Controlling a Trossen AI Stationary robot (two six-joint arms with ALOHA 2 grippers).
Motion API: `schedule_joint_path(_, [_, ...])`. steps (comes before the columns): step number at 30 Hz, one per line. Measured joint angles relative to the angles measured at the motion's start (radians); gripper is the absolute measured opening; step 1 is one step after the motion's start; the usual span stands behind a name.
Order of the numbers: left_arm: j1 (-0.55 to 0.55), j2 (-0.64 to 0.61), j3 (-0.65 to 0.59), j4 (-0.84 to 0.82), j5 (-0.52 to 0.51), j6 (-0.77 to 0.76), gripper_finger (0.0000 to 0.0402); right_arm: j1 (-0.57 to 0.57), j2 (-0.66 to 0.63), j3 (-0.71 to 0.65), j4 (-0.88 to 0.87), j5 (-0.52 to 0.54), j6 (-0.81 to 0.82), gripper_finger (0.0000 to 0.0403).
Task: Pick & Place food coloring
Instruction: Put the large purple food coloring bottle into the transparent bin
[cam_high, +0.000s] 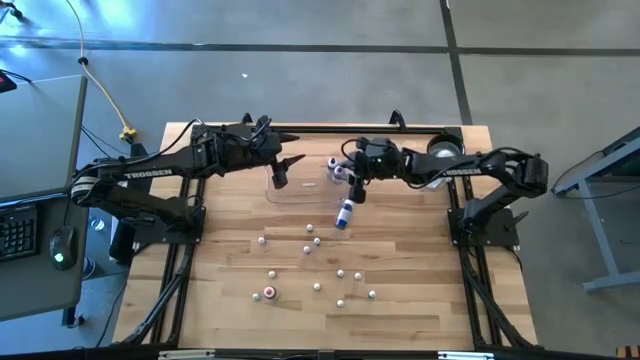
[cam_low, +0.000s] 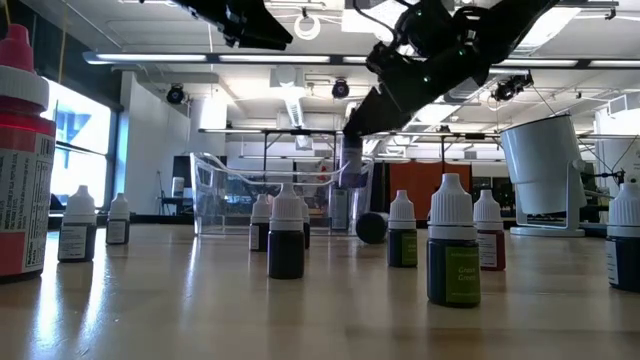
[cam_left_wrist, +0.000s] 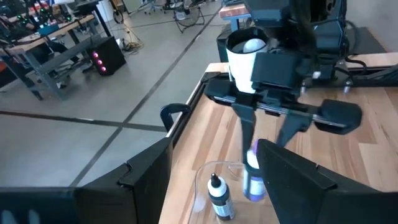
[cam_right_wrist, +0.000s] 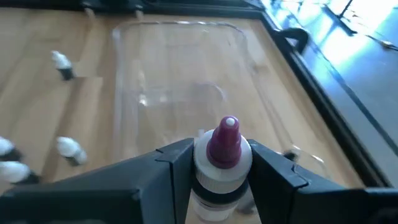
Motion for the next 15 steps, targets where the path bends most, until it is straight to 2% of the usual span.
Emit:
schedule_joint_path(7, [0.000,0.000,0.000,0.000,-0.008,-0.008,0.0233,0.000,0.080,0.001,0.087,-0.034,0.026,0.0128])
schedule_joint_path(15, [0.000,0.000,0.000,-0.003,-0.015,-0.008,0.0233,-0.004,0.129,0.002,0.102,0.071,0.052,0.0128])
